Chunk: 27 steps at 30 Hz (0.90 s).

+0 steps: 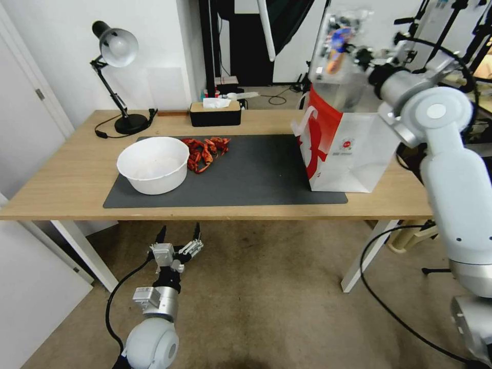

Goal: Close the takeout container lid, then place the container into the takeout bag.

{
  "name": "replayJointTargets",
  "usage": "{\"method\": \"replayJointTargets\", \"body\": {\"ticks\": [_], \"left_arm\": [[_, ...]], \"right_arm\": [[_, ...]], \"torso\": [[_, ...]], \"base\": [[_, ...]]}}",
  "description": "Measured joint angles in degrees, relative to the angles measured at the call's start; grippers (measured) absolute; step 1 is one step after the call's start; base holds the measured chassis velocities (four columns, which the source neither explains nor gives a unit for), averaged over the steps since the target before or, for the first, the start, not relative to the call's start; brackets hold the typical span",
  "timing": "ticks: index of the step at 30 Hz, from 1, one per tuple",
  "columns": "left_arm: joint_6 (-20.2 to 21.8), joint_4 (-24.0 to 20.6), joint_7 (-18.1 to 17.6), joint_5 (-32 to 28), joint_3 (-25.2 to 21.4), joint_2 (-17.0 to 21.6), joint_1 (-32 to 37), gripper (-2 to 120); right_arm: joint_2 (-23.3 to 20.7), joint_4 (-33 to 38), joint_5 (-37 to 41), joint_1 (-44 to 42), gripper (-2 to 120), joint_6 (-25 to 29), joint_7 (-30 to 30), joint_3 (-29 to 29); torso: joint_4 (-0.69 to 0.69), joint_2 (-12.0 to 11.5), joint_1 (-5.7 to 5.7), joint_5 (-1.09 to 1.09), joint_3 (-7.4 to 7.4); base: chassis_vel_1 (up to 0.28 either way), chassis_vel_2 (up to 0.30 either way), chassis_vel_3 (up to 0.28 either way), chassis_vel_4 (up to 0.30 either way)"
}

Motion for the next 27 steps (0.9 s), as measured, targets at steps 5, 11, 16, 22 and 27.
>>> {"method": "replayJointTargets", "body": {"ticks": [5,11,16,22,27], "left_arm": [[-0.6,1.0,0.1,0.0,0.0,0.0,0.0,100],[-0.6,1.4,0.0,-0.3,0.5,-0.1,-1.1,100],[0.0,0.9,0.0,-1.3,0.3,0.2,-0.9,100],[0.0,0.9,0.2,-1.4,0.4,0.2,-0.7,100],[-0.2,0.5,0.2,-1.3,0.4,-0.2,-0.2,100]], "right_arm": [[-3.1,-1.8,-8.8,-0.9,0,1.0,-1.0,0.6],[-4.5,-1.2,-12.6,-4.8,0,1.0,3.3,0.7],[-3.4,-0.3,-7.7,-5.6,15,-0.5,7.4,1.0],[-3.0,-0.5,-6.9,-5.6,34,-0.8,8.4,0.9],[-3.3,-0.4,-6.4,-5.9,52,-1.0,8.7,0.6]], "torso": [[-0.01,0.0,0.0,0.0,0.0],[-0.01,0.0,0.01,-0.01,0.0],[0.0,0.0,0.01,-0.01,0.0],[0.0,0.0,0.01,-0.02,0.0],[-0.01,0.0,0.01,-0.02,0.0]], "base": [[0.0,0.0,0.0,0.0],[0.0,0.0,0.0,0.0],[0.0,0.0,0.0,0.0],[0.0,0.0,0.0,0.0],[0.0,0.0,0.0,0.0]]}}
